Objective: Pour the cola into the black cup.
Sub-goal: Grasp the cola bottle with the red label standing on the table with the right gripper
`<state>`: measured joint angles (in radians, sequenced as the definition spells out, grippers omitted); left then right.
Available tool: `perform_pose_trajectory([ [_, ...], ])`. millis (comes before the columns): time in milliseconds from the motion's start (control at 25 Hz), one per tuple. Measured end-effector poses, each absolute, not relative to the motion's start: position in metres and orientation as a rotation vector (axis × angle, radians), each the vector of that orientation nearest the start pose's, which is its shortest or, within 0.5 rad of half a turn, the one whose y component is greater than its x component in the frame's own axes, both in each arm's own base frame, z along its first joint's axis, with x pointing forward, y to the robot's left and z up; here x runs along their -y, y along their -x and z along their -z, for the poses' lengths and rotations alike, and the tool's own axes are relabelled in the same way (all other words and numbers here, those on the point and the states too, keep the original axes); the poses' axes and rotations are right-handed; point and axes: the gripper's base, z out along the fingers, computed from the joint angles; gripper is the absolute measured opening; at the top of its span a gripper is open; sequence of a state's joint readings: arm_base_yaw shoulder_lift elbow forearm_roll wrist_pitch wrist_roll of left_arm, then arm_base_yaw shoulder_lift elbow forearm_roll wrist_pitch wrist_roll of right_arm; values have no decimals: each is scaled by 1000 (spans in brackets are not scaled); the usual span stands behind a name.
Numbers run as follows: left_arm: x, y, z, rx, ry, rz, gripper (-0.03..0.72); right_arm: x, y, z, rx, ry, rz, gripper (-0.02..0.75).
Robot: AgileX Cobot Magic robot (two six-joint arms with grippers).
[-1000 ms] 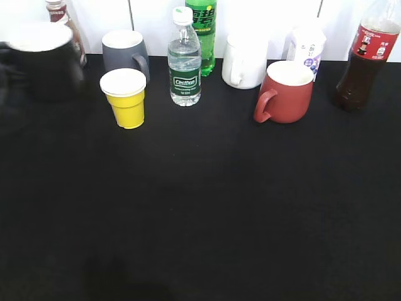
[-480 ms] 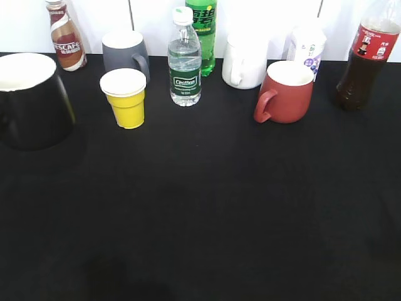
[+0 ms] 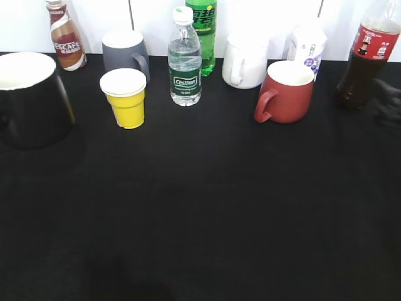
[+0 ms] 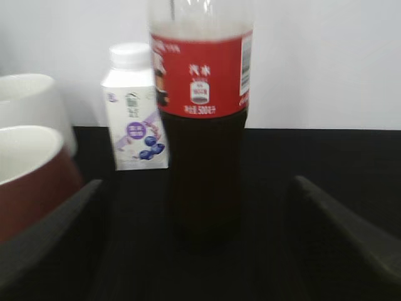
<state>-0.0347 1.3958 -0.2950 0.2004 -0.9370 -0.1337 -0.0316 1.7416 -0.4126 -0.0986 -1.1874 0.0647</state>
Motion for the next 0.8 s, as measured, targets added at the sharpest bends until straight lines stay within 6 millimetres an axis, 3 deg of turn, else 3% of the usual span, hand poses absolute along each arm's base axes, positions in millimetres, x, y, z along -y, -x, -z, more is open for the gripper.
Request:
perform_pose_trajectory([
  [200,23,-229,-199,-1653,-140,170,58,0,-347,-137,-1616,51,-82,669],
  [480,23,-229,-199,-1653,-140,171,57,0,-399,-118,-1593,81,-86,657],
  [560,23,-229,-199,-1653,-140,171,57,-1,-404,-116,-1586,99,-92,613],
  [680,23,-229,-199,-1653,-140,171,57,-4,-404,-115,-1586,137,-105,419],
  [800,23,-229,-199,-1654,-140,170,57,-5,-404,-115,-1573,174,-80,379],
])
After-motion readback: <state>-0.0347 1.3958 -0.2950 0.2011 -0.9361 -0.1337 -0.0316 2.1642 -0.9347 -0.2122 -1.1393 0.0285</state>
